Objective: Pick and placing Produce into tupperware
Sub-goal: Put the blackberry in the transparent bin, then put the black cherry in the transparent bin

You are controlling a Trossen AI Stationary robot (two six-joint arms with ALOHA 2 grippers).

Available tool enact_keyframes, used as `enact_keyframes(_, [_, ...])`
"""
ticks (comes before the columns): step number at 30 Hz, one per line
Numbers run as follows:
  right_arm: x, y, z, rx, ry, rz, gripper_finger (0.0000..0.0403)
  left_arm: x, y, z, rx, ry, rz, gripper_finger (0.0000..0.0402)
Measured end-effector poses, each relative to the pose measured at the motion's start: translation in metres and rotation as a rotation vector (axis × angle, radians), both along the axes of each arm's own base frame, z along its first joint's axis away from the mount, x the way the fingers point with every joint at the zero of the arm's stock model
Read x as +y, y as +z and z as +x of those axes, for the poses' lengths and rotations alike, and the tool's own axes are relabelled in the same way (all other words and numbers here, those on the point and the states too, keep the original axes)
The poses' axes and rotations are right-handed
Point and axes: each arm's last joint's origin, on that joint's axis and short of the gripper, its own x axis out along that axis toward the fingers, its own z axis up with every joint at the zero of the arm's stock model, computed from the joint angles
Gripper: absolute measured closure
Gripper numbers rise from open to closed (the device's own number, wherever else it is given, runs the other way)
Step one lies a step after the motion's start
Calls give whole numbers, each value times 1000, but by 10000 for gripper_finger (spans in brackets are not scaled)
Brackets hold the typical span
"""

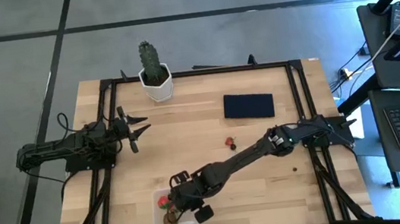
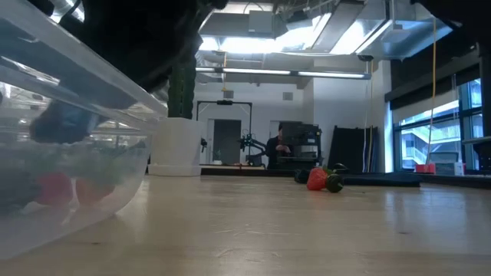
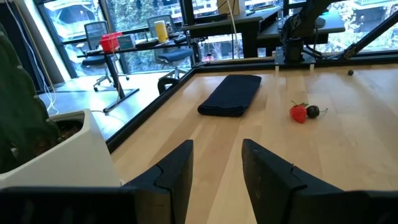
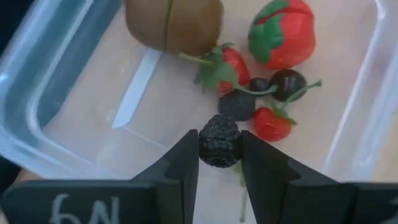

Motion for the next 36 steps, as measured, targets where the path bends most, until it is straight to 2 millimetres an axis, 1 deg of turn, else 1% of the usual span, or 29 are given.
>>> enact_keyframes(11, [-2, 0, 1, 2, -16, 6, 261, 0, 0, 0, 0, 0, 0, 272])
enact_keyframes(14, [-5, 6, 0, 6, -20, 6, 243, 0, 0, 0, 0, 0, 0, 272])
enact_keyframes(16, [-10, 16, -2, 7, -28, 5, 225, 0, 0, 0, 0, 0, 0, 272])
enact_keyframes(19, [-17, 36, -5, -17, -40, 13, 194, 0, 0, 0, 0, 0, 0, 272])
enact_keyframes(22, [-27, 61, -14, -20, -59, 10, 170, 0, 0, 0, 0, 0, 0, 272])
enact_keyframes(25, [-38, 89, -26, -7, -85, 13, 156, 0, 0, 0, 0, 0, -1, 272])
enact_keyframes(28, [-48, 110, -39, 17, -151, 16, 151, 0, 0, 0, -3, 1, -8, 272])
enact_keyframes(30, [-54, 119, -48, 51, -222, -9, 151, 0, 0, 0, -3, 1, -8, 272])
enact_keyframes(33, [-61, 126, -62, 116, -329, -81, 151, 0, 0, 0, -3, 1, -8, 272])
enact_keyframes(36, [-66, 124, -73, 198, -428, -162, 151, 0, 0, 0, -3, 1, -9, 272])
